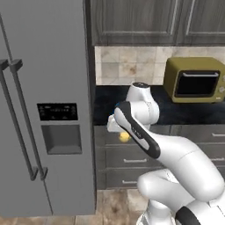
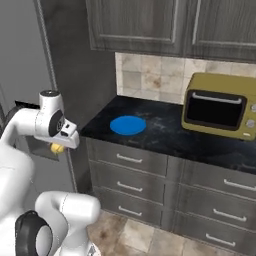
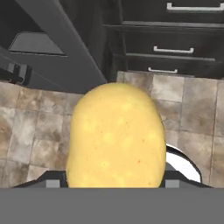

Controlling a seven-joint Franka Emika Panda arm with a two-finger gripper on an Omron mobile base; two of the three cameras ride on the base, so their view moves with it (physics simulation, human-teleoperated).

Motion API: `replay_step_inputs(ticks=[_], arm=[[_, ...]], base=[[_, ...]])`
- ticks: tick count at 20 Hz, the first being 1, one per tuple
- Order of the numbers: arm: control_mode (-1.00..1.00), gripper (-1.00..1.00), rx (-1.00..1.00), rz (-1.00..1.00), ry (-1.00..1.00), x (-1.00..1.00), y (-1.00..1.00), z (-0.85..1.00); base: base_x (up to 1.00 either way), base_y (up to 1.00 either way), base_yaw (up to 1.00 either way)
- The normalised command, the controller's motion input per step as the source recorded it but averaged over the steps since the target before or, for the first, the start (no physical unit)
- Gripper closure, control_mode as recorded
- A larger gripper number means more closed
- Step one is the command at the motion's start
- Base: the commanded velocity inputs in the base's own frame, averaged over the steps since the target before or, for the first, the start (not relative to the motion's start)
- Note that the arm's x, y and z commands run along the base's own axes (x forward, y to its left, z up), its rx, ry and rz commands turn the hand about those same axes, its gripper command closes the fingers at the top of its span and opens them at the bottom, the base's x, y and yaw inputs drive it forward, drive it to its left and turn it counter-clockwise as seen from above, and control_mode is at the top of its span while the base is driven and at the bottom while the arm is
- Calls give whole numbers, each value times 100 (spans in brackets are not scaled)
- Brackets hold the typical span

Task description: Place the potato on the bottom rack of the oven.

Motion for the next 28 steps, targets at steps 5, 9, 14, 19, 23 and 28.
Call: replay_step_inputs(ticks=[5,9,14,19,23,28], arm=[[100,100,0,0,0,0,0,0],[100,100,0,0,0,0,0,0],[100,100,0,0,0,0,0,0],[100,100,0,0,0,0,0,0],[100,100,0,0,0,0,0,0],[100,100,0,0,0,0,0,0]], base=[[-15,49,37],[-24,63,53],[-1,81,54],[74,80,30],[91,91,8],[73,48,0]])
